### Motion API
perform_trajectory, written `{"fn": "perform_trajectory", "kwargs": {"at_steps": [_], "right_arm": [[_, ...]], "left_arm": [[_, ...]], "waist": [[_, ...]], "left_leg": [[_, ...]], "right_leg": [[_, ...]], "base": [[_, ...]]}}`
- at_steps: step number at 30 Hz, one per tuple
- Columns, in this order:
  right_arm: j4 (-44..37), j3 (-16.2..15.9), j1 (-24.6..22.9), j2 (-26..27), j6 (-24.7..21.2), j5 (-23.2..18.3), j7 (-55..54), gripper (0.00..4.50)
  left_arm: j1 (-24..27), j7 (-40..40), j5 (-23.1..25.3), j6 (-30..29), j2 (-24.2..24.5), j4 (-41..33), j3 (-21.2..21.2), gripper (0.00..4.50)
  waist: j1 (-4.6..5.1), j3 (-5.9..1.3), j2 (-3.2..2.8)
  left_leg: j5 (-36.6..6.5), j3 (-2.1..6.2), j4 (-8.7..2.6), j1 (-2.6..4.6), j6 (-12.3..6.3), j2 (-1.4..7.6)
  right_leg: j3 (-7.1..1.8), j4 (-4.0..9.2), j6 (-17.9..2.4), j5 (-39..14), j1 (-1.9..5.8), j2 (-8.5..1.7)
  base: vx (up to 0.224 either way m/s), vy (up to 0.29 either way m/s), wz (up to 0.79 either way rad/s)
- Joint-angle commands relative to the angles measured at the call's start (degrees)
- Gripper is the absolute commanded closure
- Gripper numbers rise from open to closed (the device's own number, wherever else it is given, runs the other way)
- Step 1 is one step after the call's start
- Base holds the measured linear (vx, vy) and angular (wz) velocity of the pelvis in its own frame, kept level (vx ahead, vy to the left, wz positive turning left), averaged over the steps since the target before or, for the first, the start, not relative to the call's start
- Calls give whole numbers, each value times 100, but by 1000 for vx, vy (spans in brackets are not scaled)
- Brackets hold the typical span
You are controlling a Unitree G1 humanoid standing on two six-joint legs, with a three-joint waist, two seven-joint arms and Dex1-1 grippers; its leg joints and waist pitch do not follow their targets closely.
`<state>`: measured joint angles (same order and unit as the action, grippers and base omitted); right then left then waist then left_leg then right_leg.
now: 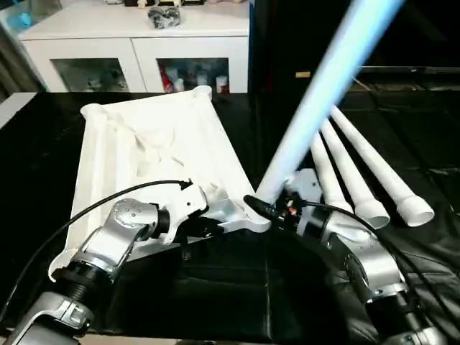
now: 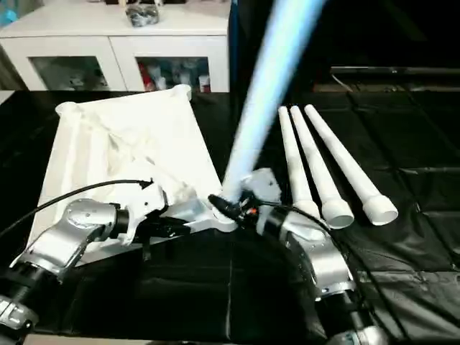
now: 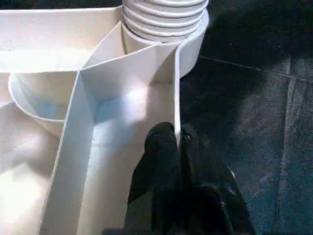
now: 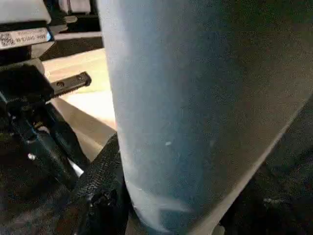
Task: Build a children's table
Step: Insert table leg to table base, then rotate leg to tighten
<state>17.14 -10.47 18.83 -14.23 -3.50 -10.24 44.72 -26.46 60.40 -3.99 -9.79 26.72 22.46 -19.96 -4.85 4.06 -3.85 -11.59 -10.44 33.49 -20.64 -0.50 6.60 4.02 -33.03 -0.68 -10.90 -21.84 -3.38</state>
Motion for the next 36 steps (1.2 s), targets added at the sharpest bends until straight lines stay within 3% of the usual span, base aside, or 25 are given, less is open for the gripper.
{"fn": "perform_trajectory", "kwargs": {"at_steps": [1, 2, 3, 4, 6, 7, 10, 12, 15, 17, 20, 21, 24, 32, 34, 35, 36], "right_arm": [[577, -415, -178, -55, -276, 358, 244, 256], [615, -429, -132, -49, -266, 355, 278, 256], [744, -512, 65, -13, -279, 332, 447, 256], [786, -539, 123, -10, -284, 320, 523, 256], [855, -613, 240, -5, -318, 287, 729, 256], [862, -622, 251, -6, -325, 283, 758, 256], [1059, -869, 491, -95, -450, 234, 1522, 256], [1113, -952, 523, -143, -439, 251, 1734, 256], [1148, -1005, 526, -173, -453, 234, 1949, 256], [1187, -1111, 507, -249, -409, 258, 2218, 256], [1214, -1191, 484, -280, -393, 283, 2491, 256], [1199, -1224, 474, -281, -404, 269, 2602, 256], [1197, -1230, 469, -268, -402, 275, 2636, 256], [1308, -1087, 448, 0, -337, 297, 2427, 256], [1609, -848, 584, 255, -227, 449, 1658, 256], [1684, -786, 625, 322, -208, 489, 1436, 256], [1742, -731, 667, 394, -239, 519, 1219, 256]], "left_arm": [[-90, -260, 136, 88, 128, 122, 165, 450], [-88, -245, 142, 99, 128, 119, 153, 450], [-73, -131, 186, 185, 164, 84, 99, 450], [-68, -94, 205, 212, 169, 73, 71, 450], [-50, 20, 218, 259, 200, 43, 17, 450], [-49, 38, 219, 267, 205, 40, 10, 450], [-76, 508, 290, 447, 329, -9, -222, 450], [-111, 595, 341, 512, 352, 21, -299, 450], [-171, 652, 396, 568, 356, 93, -349, 450], [-291, 701, 451, 610, 324, 227, -393, 450], [-383, 799, 518, 638, 324, 317, -440, 450], [-422, 849, 528, 622, 317, 344, -437, 450], [-438, 874, 526, 618, 314, 360, -429, 450], [-477, 815, 524, 505, 338, 527, -300, 450], [-326, 626, 355, 149, 350, 325, -42, 450], [-258, 553, 296, 22, 350, 213, 34, 450], [-161, 457, 226, -163, 340, 48, 120, 450]], "waist": [[57, -210, 84], [51, -205, 65], [54, -196, 110], [56, -191, 101], [78, -179, 190], [70, -185, 167], [99, -173, 244], [75, -194, 217], [80, -214, 259], [78, -214, 270], [31, -211, 298], [21, -213, 293], [8, -199, 295], [1, -139, 303], [21, -112, 300], [56, -49, 313], [98, -47, 319]], "left_leg": [[-2939, 477, -589, 110, 322, 738], [-2938, 467, -587, 116, 326, 741], [-2979, 460, -561, 145, 311, 730], [-3016, 456, -555, 159, 319, 726], [-2925, 448, -555, 154, 286, 738], [-2931, 456, -563, 163, 307, 743], [-2841, 442, -561, 157, 245, 738], [-2744, 396, -576, 195, 288, 772], [-2435, 369, -619, 130, 299, 789], [-2270, 326, -603, 140, 258, 777], [-2026, 266, -577, 157, 115, 771], [-1848, 278, -594, 120, 71, 790], [-1774, 264, -586, 130, 18, 792], [-2180, 313, -625, 162, 108, 805], [-2356, 332, -646, 182, 187, 809], [-2683, 371, -640, 209, 240, 779], [-2879, 458, -662, 203, 329, 785]], "right_leg": [[-448, 563, -581, -3711, 19, -786], [-455, 571, -603, -3699, 7, -787], [-460, 586, -625, -3824, -26, -802], [-461, 602, -619, -3918, -30, -807], [-460, 629, -586, -4019, -33, -807], [-464, 615, -586, -3958, -29, -803], [-475, 599, -656, -3838, -28, -800], [-502, 558, -821, -3282, -51, -758], [-492, 438, -1113, -2223, 32, -725], [-496, 405, -1269, -1810, 45, -724], [-508, 410, -1345, -1740, 75, -735], [-495, 379, -1371, -1623, 112, -736], [-494, 384, -1413, -1572, 108, -742], [-522, 489, -1189, -2645, 77, -780], [-534, 512, -1135, -3007, 49, -799], [-535, 595, -977, -3720, 8, -833], [-505, 605, -771, -4293, 43, -879]], "base": [[0, 0, 0], [0, 0, 0], [0, 0, 0], [0, 0, 0], [0, 0, 0], [0, 0, 0], [0, 0, 0], [0, 0, 0], [19, 3, -1], [56, 10, -1], [51, 0, 3], [55, -5, -1], [18, -2, 0], [0, 0, 0], [0, 0, 0], [0, 0, 0], [0, 0, 0]]}}
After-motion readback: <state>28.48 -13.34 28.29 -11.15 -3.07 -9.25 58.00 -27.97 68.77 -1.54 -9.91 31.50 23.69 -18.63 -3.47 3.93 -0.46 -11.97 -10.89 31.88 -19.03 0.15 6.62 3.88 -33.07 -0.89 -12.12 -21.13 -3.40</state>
